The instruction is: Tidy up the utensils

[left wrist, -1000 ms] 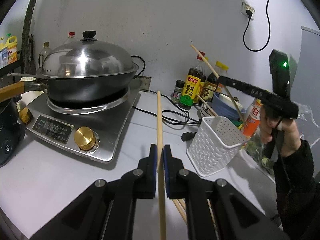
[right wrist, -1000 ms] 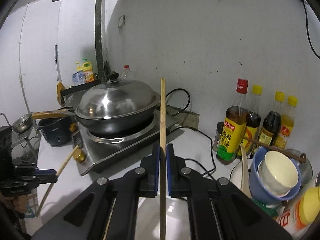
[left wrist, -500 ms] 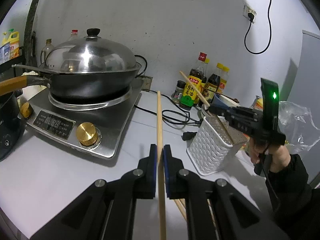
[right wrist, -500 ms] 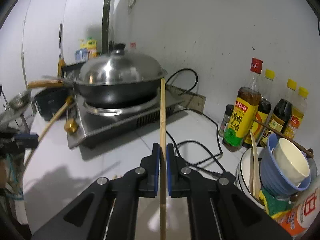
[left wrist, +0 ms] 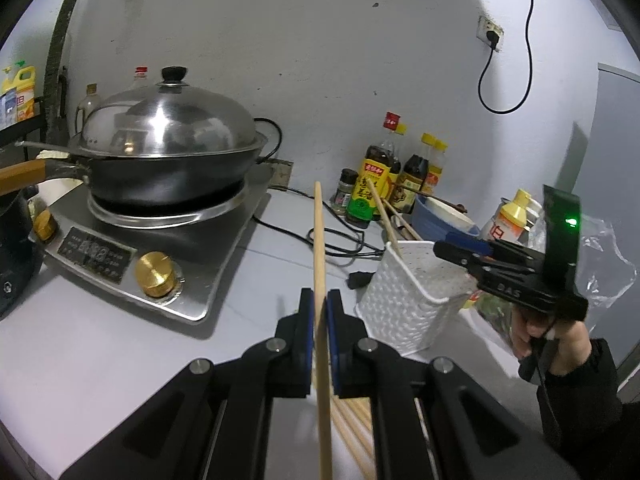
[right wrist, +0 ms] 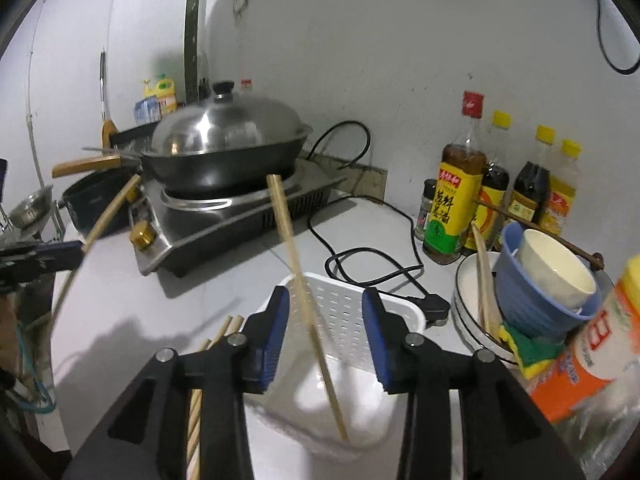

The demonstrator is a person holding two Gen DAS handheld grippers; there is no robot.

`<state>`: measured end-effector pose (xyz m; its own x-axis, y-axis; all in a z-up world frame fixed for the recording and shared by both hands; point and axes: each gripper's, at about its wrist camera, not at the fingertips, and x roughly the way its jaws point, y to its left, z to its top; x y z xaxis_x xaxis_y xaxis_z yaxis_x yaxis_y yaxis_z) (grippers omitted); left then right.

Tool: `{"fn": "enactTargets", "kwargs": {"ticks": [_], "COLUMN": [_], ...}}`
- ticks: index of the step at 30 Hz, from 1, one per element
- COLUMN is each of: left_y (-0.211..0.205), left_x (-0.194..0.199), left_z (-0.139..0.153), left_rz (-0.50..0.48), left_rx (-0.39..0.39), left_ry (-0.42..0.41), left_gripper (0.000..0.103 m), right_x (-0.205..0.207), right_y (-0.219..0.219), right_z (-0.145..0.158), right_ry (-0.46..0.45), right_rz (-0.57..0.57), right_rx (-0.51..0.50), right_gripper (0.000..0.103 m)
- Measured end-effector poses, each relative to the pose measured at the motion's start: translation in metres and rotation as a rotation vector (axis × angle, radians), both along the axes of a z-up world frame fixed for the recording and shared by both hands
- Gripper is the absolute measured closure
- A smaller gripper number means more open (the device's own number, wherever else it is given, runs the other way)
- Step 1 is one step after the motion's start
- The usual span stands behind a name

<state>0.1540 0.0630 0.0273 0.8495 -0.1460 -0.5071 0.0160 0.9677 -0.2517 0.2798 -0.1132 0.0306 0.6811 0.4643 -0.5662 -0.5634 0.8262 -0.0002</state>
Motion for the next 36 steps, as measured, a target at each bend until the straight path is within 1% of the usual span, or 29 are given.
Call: {"fn": "enactTargets", "kwargs": {"ticks": [4,5,7,9,11,12,16,18,19,22,24,26,28,31,33,36], "left_y": [-0.014,-0.018,-0.027,-0.034,-0.045,-0.050,-0.069,-0.078,-0.082,-0.093,-0.097,-0.099,-0.100,-0.101,-0.102,-0.105], "left_x": [0.011,0.014,0.022,0.029,0.038,0.043,0.061,0.073,0.077,0.092,0.102,0.110,0.116,0.125,0.132,0.144], "left_z": [0.009,0.011,0.018,0.025,0.033,0.037,0.049,0.055,0.057,0.064,0.068,0.070,0.071,0.071,0.070,0.065], "left_rz": [-0.012,-0.014,-0.023,-0.027,-0.037,-0.043,-0.058,-0.058,-0.058,-0.040,-0.012,0.026,0.053,0.095,0.121,0.170], "left_rx": [-0.009,-0.011,-0.013,-0.009,0.000,0.004,0.017,0.015,0.016,0.022,0.011,-0.001,-0.018,-0.035,-0.057,-0.066], "left_ry": [-0.017,-0.020,-0.033,-0.043,-0.054,-0.059,-0.083,-0.096,-0.101,-0.130,-0.148,-0.166,-0.187,-0.219,-0.233,-0.265], "left_gripper": [0.098,0.098,0.098,0.098,0.098,0.098,0.098,0.098,0.098,0.098,0.098,0.098,0.098,0.098,0.098,0.098], "right_x": [-0.016,-0.020,-0.028,-0.036,-0.043,-0.045,-0.048,-0.046,-0.046,-0.042,-0.039,-0.033,-0.024,-0.012,-0.008,-0.003], "right_y": [-0.018,-0.022,-0.033,-0.044,-0.053,-0.056,-0.064,-0.066,-0.067,-0.070,-0.075,-0.083,-0.092,-0.103,-0.107,-0.111], "right_z": [0.016,0.020,0.028,0.036,0.043,0.045,0.050,0.049,0.047,0.040,0.036,0.034,0.034,0.035,0.036,0.037], "right_ry": [-0.027,-0.034,-0.054,-0.086,-0.112,-0.121,-0.123,-0.119,-0.118,-0.148,-0.155,-0.143,-0.111,-0.078,-0.077,-0.079], "right_rz": [-0.015,-0.014,-0.014,-0.014,-0.015,-0.013,-0.024,-0.047,-0.067,-0.161,-0.215,-0.260,-0.282,-0.294,-0.296,-0.293], "right_rx": [0.040,0.051,0.083,0.119,0.146,0.159,0.174,0.158,0.135,0.015,-0.016,-0.011,0.021,0.077,0.091,0.114], "right_gripper": [0.065,0.062,0.054,0.035,0.027,0.024,0.019,0.012,0.011,0.011,0.011,0.011,0.011,0.011,0.011,0.011]}}
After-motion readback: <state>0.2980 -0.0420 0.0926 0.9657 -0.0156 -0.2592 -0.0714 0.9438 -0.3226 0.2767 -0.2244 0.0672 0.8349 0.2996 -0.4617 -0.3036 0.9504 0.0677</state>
